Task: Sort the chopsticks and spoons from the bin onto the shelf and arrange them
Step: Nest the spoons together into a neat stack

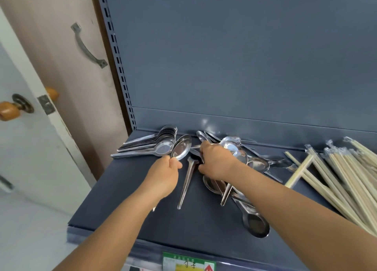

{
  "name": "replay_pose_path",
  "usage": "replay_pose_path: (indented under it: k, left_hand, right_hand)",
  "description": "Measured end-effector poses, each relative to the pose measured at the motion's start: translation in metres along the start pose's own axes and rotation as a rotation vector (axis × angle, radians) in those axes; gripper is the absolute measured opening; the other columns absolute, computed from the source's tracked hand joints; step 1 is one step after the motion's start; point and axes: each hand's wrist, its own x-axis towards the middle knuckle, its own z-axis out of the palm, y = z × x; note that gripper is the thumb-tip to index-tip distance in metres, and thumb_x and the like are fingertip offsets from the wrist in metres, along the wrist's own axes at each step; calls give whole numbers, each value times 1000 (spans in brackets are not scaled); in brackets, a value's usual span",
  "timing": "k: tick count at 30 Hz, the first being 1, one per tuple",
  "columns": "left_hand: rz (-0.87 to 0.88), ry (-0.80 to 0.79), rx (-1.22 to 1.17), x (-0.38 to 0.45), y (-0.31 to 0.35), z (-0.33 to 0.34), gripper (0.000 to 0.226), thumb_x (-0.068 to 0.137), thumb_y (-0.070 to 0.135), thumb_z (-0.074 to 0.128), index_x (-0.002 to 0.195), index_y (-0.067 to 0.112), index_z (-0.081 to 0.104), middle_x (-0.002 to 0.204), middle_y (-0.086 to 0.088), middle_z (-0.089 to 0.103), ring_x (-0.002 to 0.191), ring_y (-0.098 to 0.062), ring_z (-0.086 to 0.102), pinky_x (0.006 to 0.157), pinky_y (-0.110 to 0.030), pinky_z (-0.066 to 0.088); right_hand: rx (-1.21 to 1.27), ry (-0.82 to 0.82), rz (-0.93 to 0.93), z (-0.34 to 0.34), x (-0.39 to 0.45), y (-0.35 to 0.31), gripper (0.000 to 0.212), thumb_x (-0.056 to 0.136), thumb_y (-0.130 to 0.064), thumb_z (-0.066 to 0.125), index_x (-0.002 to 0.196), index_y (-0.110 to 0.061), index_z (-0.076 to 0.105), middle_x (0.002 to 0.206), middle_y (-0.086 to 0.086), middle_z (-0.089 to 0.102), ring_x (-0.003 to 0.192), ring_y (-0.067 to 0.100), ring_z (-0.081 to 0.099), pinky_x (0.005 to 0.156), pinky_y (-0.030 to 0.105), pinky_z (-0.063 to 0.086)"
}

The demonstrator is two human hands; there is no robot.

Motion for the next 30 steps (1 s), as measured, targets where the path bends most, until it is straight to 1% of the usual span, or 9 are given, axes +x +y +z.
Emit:
replay_pose_path:
  k: [3, 5, 10, 12, 15, 18, 20, 26, 30]
  left_hand:
    - [-12, -15, -31, 2, 0, 3, 29, 100, 26, 29, 92, 21, 57, 118, -19, 57, 111, -45, 52, 92, -52, 46]
    - [-5, -15, -57, 4, 2, 6, 29, 99, 24, 30, 94, 17, 58, 107, -24, 59, 96, -44, 57, 83, -52, 47]
    - [-8, 1, -137, 8, 10, 15, 30, 100, 23, 29, 106, 14, 56, 123, -16, 58, 115, -41, 53, 96, -48, 45]
    - [-3, 11, -163, 11, 12, 20, 28, 100, 22, 30, 107, 12, 55, 114, -15, 62, 96, -36, 60, 82, -44, 48]
    - [21, -14, -214, 13, 16, 25, 26, 101, 23, 29, 99, 13, 53, 80, -3, 58, 62, -16, 45, 63, -29, 36]
    - [78, -75, -200, 10, 19, 28, 27, 101, 22, 28, 90, 13, 51, 75, -1, 62, 57, -11, 45, 58, -28, 34]
    - [106, -100, -213, 4, 21, 26, 27, 101, 21, 28, 92, 12, 52, 78, -3, 67, 55, -12, 45, 53, -26, 34]
    - [206, -66, -129, -7, 21, 11, 29, 101, 29, 30, 84, 14, 48, 73, -1, 59, 66, -15, 51, 64, -26, 42]
    - [184, -127, -149, -12, 15, 2, 23, 102, 30, 33, 104, 18, 53, 85, 2, 70, 68, -16, 58, 63, -28, 45]
  right_hand:
    - [-12, 46, 66, -3, 0, 2, 40, 87, -11, 51, 127, -6, 43, 116, 14, 63, 107, 32, 59, 78, 30, 45]
    - [39, 83, 125, -8, -3, 9, 31, 86, -9, 49, 117, -6, 52, 108, 14, 66, 103, 31, 61, 76, 28, 45]
    - [591, 91, 290, -21, -12, 19, 17, 82, -2, 45, 80, 6, 60, 64, 17, 63, 56, 24, 64, 70, 44, 58]
    - [815, 64, 340, -24, -18, 15, 22, 89, -4, 44, 71, -2, 56, 58, 10, 59, 44, 16, 58, 61, 36, 59]
    - [1017, -24, 357, -27, -24, 5, 27, 90, -5, 45, 65, -4, 55, 61, 11, 58, 47, 18, 54, 51, 25, 52]
    - [991, -59, 303, -22, -26, -5, 30, 88, -17, 51, 72, 6, 64, 68, 17, 64, 57, 22, 51, 57, 30, 44]
    - [941, -47, 296, -20, -26, -11, 33, 86, -27, 52, 78, 1, 66, 67, 15, 61, 56, 22, 47, 51, 28, 39]
    - [1052, -15, 246, -23, -28, -18, 34, 88, -23, 61, 58, -11, 55, 47, 2, 57, 37, 11, 46, 39, 16, 36]
    - [963, -45, 136, -21, -30, -27, 29, 86, -29, 63, 61, -15, 57, 47, -5, 55, 43, 9, 39, 46, 18, 32]
